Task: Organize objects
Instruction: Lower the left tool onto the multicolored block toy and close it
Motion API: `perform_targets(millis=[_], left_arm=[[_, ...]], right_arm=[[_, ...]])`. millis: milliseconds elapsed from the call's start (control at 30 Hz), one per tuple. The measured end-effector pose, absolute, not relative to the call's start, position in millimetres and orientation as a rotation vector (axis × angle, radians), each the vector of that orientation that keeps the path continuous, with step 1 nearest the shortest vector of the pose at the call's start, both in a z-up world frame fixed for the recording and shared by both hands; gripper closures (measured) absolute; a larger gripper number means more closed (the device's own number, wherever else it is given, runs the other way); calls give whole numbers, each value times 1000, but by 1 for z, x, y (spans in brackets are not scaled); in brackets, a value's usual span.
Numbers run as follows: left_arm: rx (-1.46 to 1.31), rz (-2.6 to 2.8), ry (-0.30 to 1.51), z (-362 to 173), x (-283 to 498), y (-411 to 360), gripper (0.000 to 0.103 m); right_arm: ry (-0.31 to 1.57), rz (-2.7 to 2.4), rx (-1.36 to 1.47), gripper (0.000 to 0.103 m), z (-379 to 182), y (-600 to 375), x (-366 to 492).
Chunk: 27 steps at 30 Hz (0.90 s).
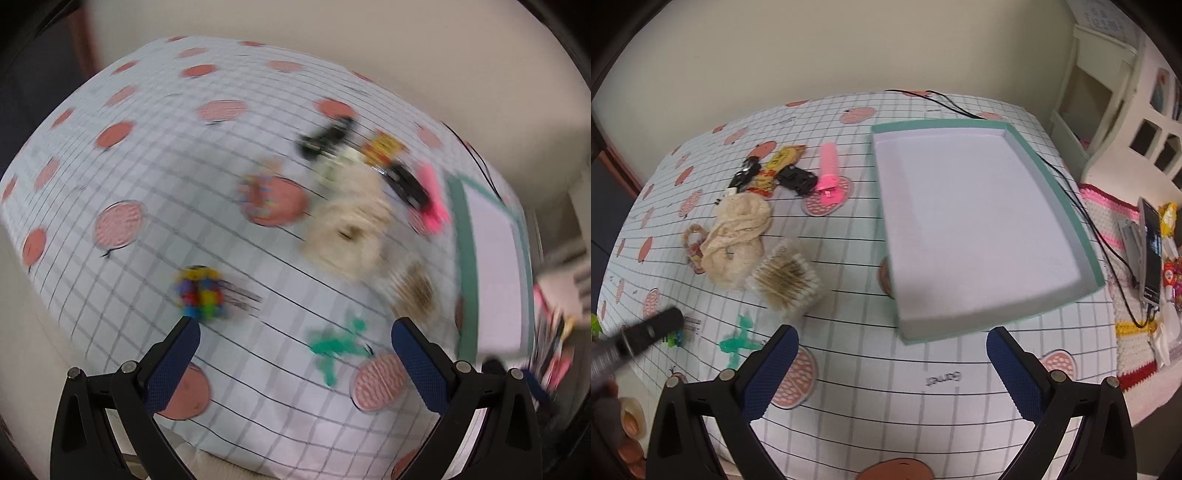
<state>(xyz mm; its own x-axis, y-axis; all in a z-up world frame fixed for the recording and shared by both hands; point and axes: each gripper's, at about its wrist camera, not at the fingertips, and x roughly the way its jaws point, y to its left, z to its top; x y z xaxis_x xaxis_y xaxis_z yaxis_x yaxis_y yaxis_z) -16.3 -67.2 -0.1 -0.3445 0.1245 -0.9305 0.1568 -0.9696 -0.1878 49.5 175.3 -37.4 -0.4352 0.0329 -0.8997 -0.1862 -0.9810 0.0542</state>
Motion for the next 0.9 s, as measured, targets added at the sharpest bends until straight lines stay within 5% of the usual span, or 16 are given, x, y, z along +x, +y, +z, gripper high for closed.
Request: perform_targets(millis=[300,900], left_arm=[[1704,-2407,613,-8,-33,-133,0],[1872,-2372,527,-59,-35,-174,0]], right_arm=[[201,2582,-1695,0,-53,132,33],[134,2566,-1988,0,-102,61,11]])
